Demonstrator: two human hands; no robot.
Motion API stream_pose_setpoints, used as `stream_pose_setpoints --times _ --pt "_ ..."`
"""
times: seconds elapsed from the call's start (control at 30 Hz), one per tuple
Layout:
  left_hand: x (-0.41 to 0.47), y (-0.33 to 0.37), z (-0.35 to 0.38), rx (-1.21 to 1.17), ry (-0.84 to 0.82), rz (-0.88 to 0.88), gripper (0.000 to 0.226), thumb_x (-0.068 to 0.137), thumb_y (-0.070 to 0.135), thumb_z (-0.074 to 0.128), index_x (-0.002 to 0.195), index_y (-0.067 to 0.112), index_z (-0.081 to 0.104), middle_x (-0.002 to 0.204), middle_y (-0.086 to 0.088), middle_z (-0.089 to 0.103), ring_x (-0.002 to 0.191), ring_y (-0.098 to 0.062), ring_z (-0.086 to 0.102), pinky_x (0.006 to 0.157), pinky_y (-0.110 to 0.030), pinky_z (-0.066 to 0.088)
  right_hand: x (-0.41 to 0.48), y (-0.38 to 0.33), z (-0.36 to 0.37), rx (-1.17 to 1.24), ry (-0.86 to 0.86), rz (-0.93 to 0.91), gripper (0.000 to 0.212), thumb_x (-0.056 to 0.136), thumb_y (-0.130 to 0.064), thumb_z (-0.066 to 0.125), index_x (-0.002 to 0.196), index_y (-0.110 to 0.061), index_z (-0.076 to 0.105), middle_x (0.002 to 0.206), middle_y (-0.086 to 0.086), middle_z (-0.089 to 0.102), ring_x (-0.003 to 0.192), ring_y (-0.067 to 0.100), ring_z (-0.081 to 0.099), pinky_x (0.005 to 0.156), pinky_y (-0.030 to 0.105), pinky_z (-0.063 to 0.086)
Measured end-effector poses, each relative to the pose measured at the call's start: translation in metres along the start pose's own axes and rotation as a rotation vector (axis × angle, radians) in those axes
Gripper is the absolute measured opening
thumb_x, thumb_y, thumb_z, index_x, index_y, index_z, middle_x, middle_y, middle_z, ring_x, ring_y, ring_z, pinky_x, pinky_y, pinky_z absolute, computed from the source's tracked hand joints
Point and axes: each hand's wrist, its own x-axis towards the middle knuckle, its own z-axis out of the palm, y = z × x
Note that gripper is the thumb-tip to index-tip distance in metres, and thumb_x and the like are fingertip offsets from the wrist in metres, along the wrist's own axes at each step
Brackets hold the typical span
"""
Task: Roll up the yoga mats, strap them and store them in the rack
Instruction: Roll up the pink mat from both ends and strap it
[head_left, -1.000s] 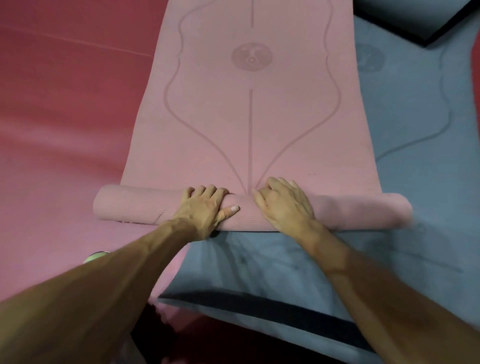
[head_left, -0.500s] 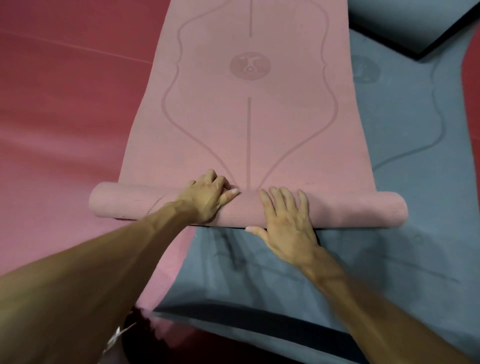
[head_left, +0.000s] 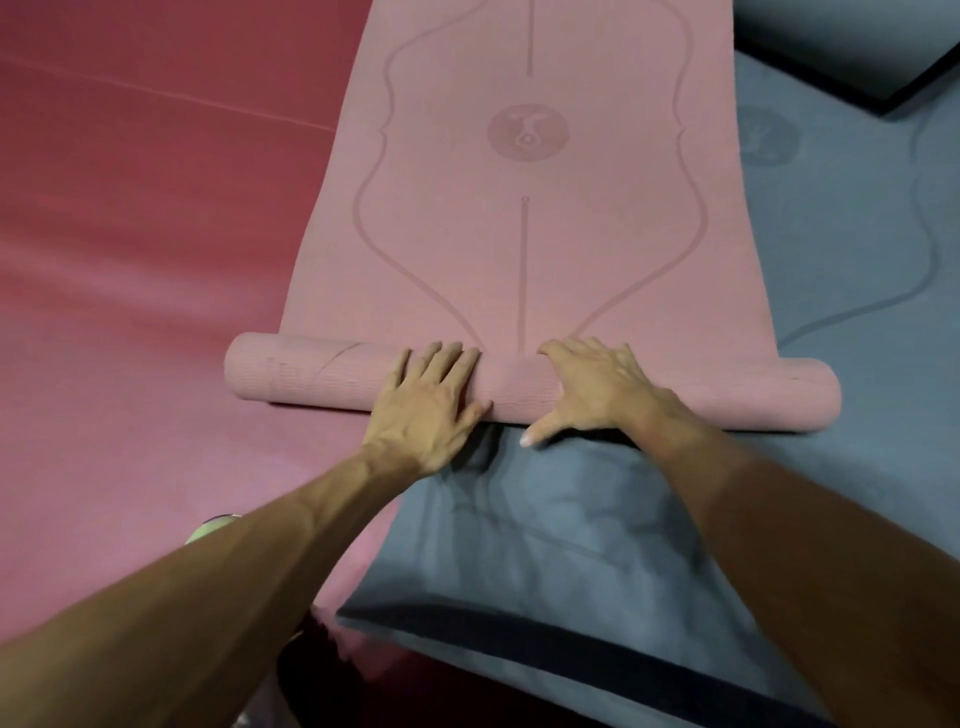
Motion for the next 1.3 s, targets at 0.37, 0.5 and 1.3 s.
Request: stream_pose_setpoints --times 0.37,0.5,1.3 --pt "-0.003 0.006 0.002 -0.089 -0.033 -0.063 0.081 0.082 0.061 -0.003 0.151 0.024 0.016 0.156 0.005 0.020 0.145 -0.017 0.010 0.117 -0.040 -0.001 -0.007 -0.005 -0.006 -0.035 0.046 -0.007 0.091 0.055 -0.074 0.071 0.123 -0.017 0.047 0.118 0.009 0.062 0.110 0.030 0.057 0.086 0.037 0.042" --pt "-0.027 0.004 0.009 -0.100 -0.022 -0.035 0.086 0.077 0.060 -0.008 0.147 0.023 0.026 0.150 0.006 0.031 0.141 -0.016 0.019 0.115 -0.039 0.003 -0.026 -0.018 0.001 -0.018 -0.054 0.011 0.091 0.055 -0.075 0.072 0.120 -0.016 0.049 0.118 0.011 0.063 0.109 0.031 0.058 0.083 0.035 0.043" --pt "-0.105 -0.002 0.031 -0.064 -0.121 0.127 0.085 0.080 0.061 -0.005 0.142 0.021 0.036 0.139 0.000 0.043 0.130 -0.024 0.036 0.110 -0.041 0.007 -0.130 -0.068 0.076 0.089 0.102 0.027 0.090 0.061 -0.081 0.061 0.131 -0.027 0.045 0.118 -0.001 0.041 0.113 0.021 0.049 0.094 0.038 0.041"
